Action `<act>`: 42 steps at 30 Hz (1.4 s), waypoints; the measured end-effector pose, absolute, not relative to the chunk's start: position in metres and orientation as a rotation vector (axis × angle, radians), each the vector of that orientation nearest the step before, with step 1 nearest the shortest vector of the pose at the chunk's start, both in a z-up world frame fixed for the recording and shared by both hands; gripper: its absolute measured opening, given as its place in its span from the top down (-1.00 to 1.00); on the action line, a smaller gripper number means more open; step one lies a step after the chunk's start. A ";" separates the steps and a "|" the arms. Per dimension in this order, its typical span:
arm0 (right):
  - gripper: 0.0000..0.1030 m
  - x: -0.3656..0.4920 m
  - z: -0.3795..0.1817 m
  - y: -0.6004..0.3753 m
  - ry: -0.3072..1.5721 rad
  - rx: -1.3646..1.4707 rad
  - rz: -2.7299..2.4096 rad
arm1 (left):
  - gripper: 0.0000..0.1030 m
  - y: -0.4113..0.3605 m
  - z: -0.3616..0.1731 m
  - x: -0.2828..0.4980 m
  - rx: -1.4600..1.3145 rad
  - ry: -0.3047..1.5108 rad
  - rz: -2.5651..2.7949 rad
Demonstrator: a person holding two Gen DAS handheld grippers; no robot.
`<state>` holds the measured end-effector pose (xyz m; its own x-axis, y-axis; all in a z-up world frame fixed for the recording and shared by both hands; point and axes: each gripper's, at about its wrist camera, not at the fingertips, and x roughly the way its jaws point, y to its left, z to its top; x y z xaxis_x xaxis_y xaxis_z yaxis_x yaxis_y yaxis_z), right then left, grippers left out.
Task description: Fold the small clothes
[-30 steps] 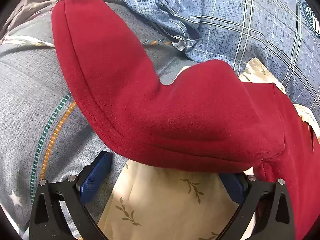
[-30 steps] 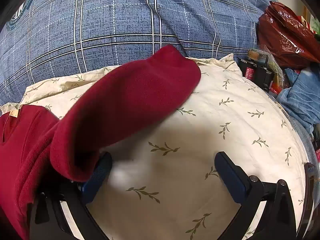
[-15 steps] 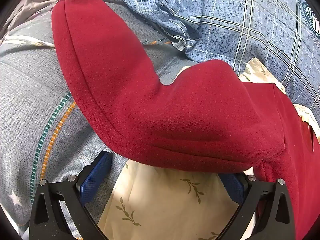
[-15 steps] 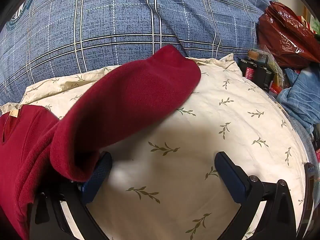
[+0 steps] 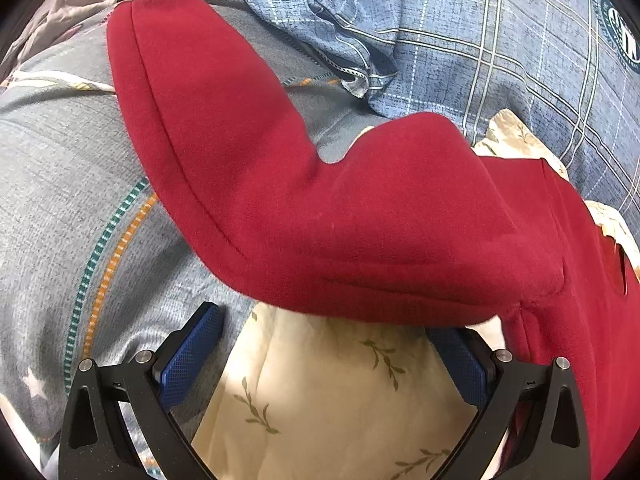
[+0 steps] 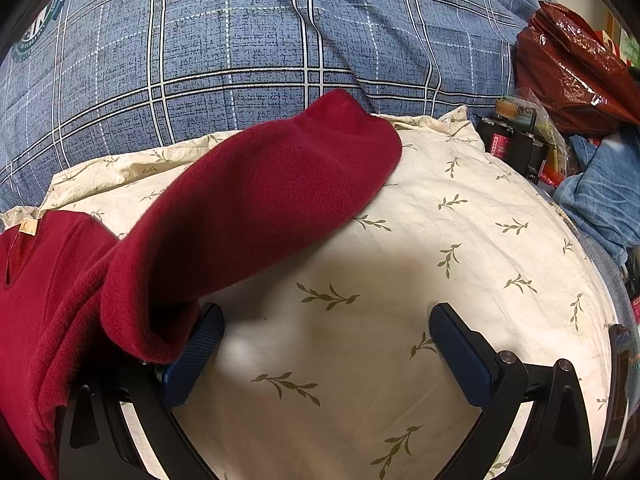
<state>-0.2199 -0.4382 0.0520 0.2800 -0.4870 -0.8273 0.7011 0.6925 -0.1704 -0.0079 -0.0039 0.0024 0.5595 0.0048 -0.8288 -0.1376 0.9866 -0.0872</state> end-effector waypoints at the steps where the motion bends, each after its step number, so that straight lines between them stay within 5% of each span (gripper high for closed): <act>1: -0.99 -0.219 0.053 -0.438 1.014 0.248 -0.811 | -0.99 -0.004 0.004 -0.009 -0.146 0.977 0.087; 15: -1.00 -0.284 0.107 -0.318 0.963 0.372 -0.601 | -0.82 -0.030 0.049 -0.083 -0.041 0.796 0.024; 29: -0.99 -0.176 0.110 -0.194 0.962 0.277 -0.271 | -0.82 -0.041 0.069 -0.106 -0.023 0.753 -0.030; 42: -0.99 -0.136 0.079 -0.182 0.921 0.200 -0.431 | -0.82 -0.074 0.064 -0.092 0.050 0.781 -0.081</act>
